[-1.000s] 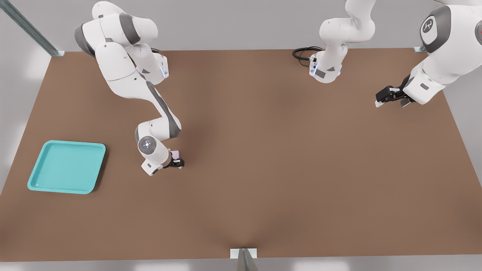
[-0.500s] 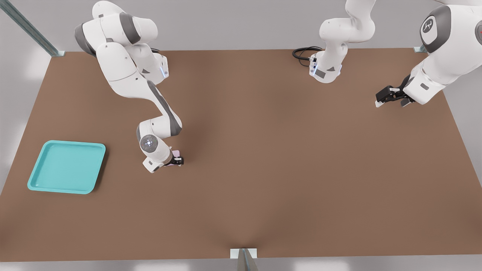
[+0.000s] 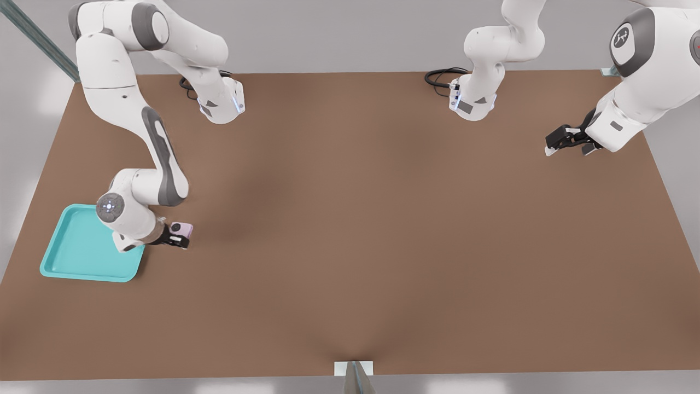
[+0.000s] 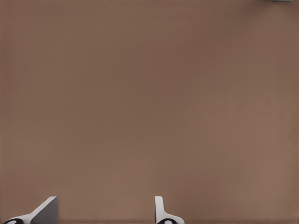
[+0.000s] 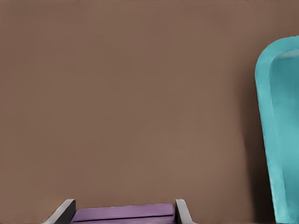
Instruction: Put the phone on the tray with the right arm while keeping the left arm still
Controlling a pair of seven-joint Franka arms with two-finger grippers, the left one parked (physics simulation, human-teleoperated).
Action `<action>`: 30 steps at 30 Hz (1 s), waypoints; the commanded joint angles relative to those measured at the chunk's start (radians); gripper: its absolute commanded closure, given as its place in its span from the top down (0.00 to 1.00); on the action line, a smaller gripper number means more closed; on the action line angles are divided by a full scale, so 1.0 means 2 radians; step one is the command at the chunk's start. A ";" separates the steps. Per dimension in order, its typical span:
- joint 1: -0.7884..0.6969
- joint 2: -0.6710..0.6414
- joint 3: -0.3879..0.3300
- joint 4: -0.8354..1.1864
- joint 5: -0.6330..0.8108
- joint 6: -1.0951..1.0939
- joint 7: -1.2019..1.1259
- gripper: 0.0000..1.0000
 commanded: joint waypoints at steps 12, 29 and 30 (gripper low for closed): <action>-0.189 0.135 -0.001 0.191 0.018 -0.085 -0.505 0.77; 0.089 -0.153 -0.021 0.226 -0.018 -0.388 -0.076 1.00; 0.090 -0.155 -0.026 0.221 -0.012 -0.388 -0.077 1.00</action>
